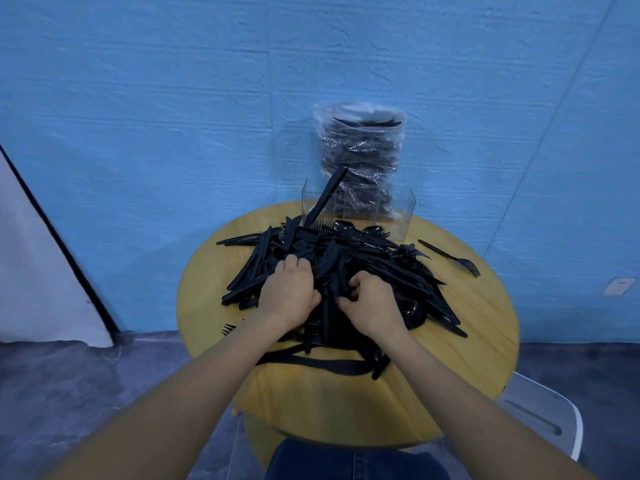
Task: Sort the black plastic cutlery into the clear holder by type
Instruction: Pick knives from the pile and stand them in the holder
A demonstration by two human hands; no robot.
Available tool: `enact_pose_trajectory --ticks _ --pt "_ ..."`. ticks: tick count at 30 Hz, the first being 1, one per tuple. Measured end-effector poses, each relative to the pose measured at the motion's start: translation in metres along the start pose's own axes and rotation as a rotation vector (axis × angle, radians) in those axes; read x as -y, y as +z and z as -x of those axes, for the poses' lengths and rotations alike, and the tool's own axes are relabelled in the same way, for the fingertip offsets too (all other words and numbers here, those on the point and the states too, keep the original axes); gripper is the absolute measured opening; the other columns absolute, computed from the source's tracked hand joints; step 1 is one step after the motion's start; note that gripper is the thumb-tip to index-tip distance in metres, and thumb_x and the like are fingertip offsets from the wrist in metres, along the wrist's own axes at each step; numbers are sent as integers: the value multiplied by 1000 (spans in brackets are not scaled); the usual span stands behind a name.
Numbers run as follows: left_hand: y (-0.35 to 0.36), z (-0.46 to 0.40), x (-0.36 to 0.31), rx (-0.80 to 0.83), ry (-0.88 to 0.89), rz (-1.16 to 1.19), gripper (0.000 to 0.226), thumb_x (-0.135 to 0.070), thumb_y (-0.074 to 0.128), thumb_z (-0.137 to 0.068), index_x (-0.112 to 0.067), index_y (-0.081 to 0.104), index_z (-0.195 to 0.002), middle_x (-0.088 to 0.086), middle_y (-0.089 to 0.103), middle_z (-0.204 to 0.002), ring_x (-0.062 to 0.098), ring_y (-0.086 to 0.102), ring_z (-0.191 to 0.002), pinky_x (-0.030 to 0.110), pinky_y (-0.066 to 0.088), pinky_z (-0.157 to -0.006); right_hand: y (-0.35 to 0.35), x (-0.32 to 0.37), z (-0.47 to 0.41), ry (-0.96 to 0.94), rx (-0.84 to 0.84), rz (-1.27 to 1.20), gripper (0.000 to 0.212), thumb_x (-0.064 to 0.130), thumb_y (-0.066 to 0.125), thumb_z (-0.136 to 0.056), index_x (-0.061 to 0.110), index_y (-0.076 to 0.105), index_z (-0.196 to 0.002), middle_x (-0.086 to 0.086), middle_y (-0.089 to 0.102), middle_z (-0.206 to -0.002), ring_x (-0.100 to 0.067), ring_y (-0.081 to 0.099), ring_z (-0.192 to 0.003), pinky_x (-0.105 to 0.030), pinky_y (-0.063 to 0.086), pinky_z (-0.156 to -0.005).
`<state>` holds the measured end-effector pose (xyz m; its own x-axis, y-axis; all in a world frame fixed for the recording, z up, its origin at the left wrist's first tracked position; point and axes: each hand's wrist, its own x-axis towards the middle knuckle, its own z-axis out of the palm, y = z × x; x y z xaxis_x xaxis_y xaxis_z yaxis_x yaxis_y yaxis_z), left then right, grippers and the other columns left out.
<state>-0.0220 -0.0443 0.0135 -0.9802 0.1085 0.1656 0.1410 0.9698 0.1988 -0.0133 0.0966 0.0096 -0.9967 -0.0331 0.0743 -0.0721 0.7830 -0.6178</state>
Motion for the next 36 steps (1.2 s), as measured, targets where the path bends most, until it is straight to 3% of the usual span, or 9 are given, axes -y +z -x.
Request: enact_pose_trajectory --ticks 4,10,14,19,22,25,30,32,36 --pt "3 -4 -1 -23 32 -22 39 -27 52 -92 -9 39 -124 10 46 -122 25 47 -113 33 41 -90 1 2 1 -15 34 15 43 29 70 -83 7 52 -115 -7 53 -110 -17 50 -92 -23 41 -73" --pt "0 -13 2 -18 11 98 31 -15 52 -90 -7 41 -118 11 60 -107 25 60 -92 34 47 -76 -2 4 -3 18 14 9 32 15 64 -87 6 51 -115 -7 57 -103 -20 56 -92 -26 48 -76" --pt "0 -19 1 16 -42 216 32 -15 51 -91 -5 40 -119 13 57 -111 28 58 -97 42 49 -82 -4 0 -7 66 -15 -21 28 12 62 -88 5 54 -114 -4 58 -95 -21 60 -88 -32 52 -79" --pt "-4 -30 -5 -30 -76 411 38 -17 52 -93 -7 37 -126 10 58 -113 25 59 -94 38 48 -81 -9 -7 -13 118 -13 -84 35 13 64 -87 5 57 -120 -10 64 -107 -20 60 -92 -26 49 -78" --pt "-7 -37 -9 -52 -60 474 39 -16 51 -94 -6 39 -130 11 56 -121 24 56 -104 36 46 -87 -17 -10 -16 129 -23 -113 28 10 62 -88 4 61 -116 -7 61 -101 -16 56 -87 -24 45 -75" --pt "-8 -44 -12 -74 -38 497 38 -15 51 -95 -7 45 -132 9 52 -130 23 52 -114 33 43 -93 -25 -11 -16 141 -26 -132 20 8 62 -88 -3 63 -106 -13 66 -97 -25 62 -89 -31 50 -77" --pt "-10 -51 -16 -93 14 618 18 -14 55 -92 -14 58 -110 1 62 -108 14 59 -92 26 46 -80 -36 -11 -18 143 -57 -166 24 4 58 -89 -12 61 -106 -23 64 -101 -35 61 -95 -40 49 -85" --pt "-13 -53 -18 -102 30 669 10 -16 56 -92 -16 59 -102 -2 63 -98 15 63 -92 30 50 -83 -39 -13 -20 145 -74 -181 21 5 56 -90 -9 61 -104 -18 63 -91 -30 60 -87 -36 49 -80" --pt "-17 -59 -22 -118 58 706 7 -20 56 -93 -17 60 -98 -3 64 -93 14 63 -90 28 50 -81 -43 -18 -28 119 -103 -222 11 6 52 -93 5 59 -84 0 54 -74 -16 52 -70 -20 39 -57"
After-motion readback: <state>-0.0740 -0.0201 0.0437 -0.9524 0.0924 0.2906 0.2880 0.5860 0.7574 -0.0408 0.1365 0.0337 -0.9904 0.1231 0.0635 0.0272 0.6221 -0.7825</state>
